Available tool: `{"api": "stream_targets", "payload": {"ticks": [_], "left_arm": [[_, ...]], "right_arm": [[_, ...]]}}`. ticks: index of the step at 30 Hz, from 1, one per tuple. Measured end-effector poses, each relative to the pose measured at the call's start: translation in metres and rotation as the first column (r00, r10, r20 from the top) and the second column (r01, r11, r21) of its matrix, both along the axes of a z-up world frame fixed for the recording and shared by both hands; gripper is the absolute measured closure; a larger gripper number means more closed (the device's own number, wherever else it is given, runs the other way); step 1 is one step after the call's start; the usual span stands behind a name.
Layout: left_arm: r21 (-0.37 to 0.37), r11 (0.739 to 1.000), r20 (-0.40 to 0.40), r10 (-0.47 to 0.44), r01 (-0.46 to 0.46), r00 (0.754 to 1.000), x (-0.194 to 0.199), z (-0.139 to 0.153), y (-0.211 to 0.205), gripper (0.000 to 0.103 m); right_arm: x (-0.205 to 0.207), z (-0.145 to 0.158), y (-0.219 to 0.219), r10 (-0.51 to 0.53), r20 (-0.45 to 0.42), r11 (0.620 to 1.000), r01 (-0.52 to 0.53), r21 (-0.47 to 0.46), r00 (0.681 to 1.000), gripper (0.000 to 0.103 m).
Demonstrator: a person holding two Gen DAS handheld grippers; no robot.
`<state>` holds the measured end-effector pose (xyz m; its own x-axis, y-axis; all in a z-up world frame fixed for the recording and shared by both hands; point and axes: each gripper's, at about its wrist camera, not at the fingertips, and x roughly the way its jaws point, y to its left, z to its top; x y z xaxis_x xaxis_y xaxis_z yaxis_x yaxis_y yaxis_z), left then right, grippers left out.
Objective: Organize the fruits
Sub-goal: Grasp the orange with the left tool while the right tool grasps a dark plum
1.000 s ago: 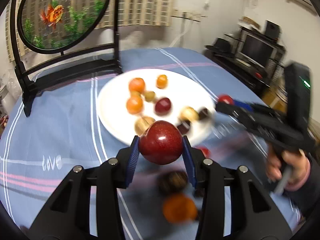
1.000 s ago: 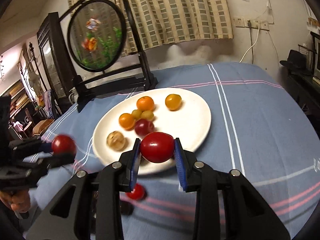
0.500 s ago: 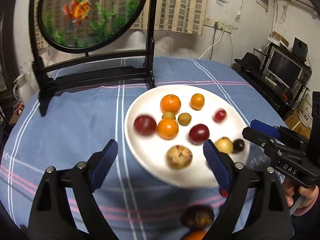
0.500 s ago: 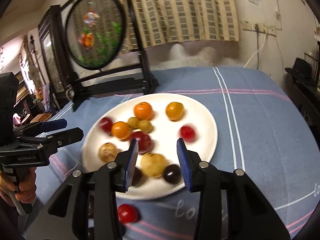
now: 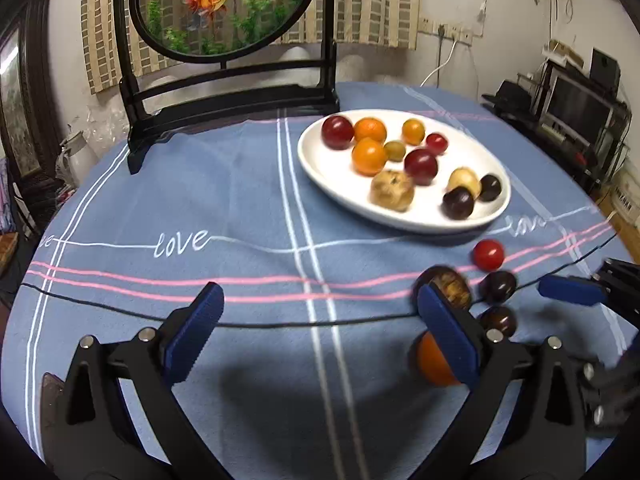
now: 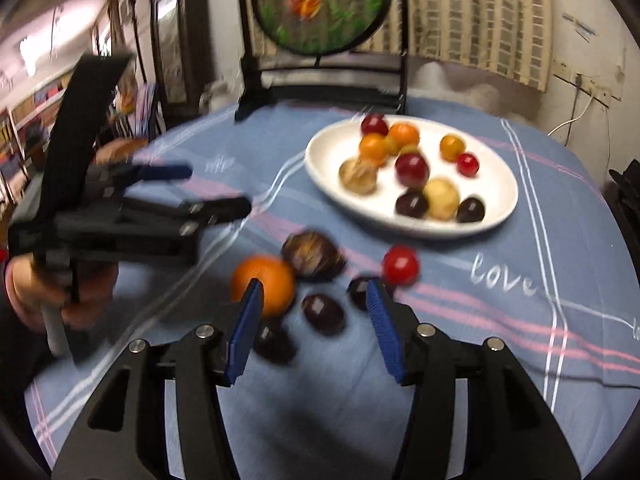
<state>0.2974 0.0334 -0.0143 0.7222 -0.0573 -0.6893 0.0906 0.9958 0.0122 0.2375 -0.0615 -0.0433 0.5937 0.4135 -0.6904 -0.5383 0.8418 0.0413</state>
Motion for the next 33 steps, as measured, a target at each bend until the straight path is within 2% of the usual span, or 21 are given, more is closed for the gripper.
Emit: {"api": "stream_targets", "payload": {"ticks": [10, 14, 19, 26, 30, 33], "left_arm": [[0.065, 0.997, 0.006, 0.030, -0.030, 1.000, 0.000, -0.002, 0.002, 0.004], [0.044, 0.998, -0.012, 0.035, -0.034, 0.999, 0.001, -0.003, 0.004, 0.004], [0.025, 0.999, -0.020, 0.039, -0.039, 0.999, 0.001, -0.002, 0.006, 0.004], [0.006, 0.999, -0.025, 0.038, -0.037, 0.999, 0.001, -0.001, 0.006, 0.004], [0.006, 0.999, -0.030, 0.038, -0.037, 0.999, 0.001, -0.002, 0.006, 0.004], [0.003, 0.999, -0.029, 0.038, -0.038, 0.999, 0.001, -0.002, 0.006, 0.004]], "right_arm": [[-0.007, -0.009, 0.013, 0.078, -0.074, 0.997, -0.079, -0.008, 0.994, 0.051], [-0.003, -0.015, 0.015, 0.083, -0.097, 0.996, -0.084, -0.007, 0.992, 0.055], [0.000, -0.023, 0.015, 0.072, -0.094, 0.997, -0.072, 0.002, 0.993, 0.055], [0.007, -0.028, 0.016, 0.075, -0.136, 0.997, -0.072, 0.028, 0.988, 0.059], [0.007, -0.030, 0.017, 0.054, -0.134, 0.998, -0.055, 0.000, 0.989, 0.072], [0.004, -0.029, 0.017, 0.067, -0.130, 0.998, -0.068, -0.010, 0.989, 0.074]]}}
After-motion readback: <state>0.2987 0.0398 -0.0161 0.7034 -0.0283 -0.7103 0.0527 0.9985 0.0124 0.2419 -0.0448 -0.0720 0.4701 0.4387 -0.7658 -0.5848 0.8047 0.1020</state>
